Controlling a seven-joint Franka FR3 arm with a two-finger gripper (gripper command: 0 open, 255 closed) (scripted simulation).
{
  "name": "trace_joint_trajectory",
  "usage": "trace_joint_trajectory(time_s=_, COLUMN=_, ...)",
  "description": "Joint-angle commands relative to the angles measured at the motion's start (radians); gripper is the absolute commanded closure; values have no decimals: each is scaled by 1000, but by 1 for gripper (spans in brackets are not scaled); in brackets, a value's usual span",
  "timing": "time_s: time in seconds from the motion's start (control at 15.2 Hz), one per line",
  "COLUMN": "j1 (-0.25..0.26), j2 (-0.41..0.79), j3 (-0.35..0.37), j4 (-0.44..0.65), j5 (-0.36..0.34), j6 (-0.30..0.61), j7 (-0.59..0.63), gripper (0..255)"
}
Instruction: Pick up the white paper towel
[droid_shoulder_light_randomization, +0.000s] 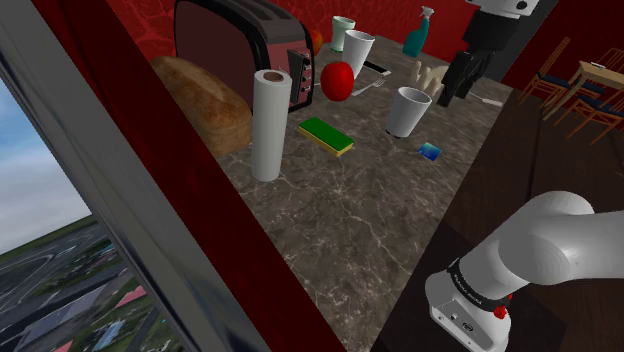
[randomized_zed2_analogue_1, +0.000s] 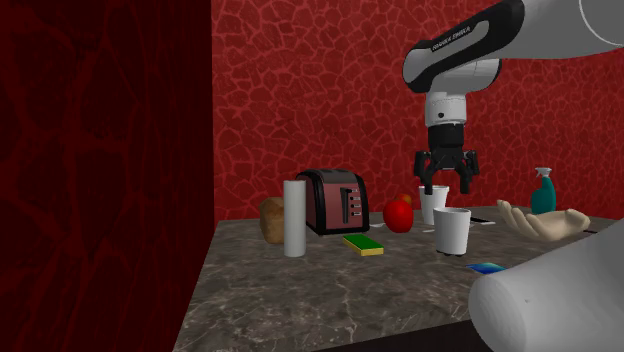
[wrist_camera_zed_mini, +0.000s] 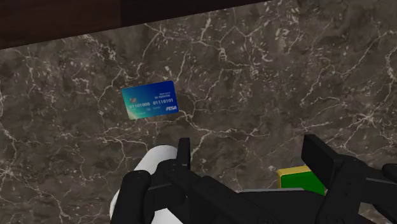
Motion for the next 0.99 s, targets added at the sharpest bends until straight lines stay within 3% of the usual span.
trace_joint_trajectory(time_s=0.0, j1=0, j2=0, j3=0, j4=0, j5=0, j6=0, j7=0, gripper=0)
trace_joint_trajectory(time_s=0.46, j1=31, j2=121, j3=139, j4=98, j5=107, j6=31, j7=182, gripper=0)
trace_joint_trajectory(time_s=0.92, j1=48, j2=288, j3=271, j4=253, j5=167, j6=63, j7=365, gripper=0)
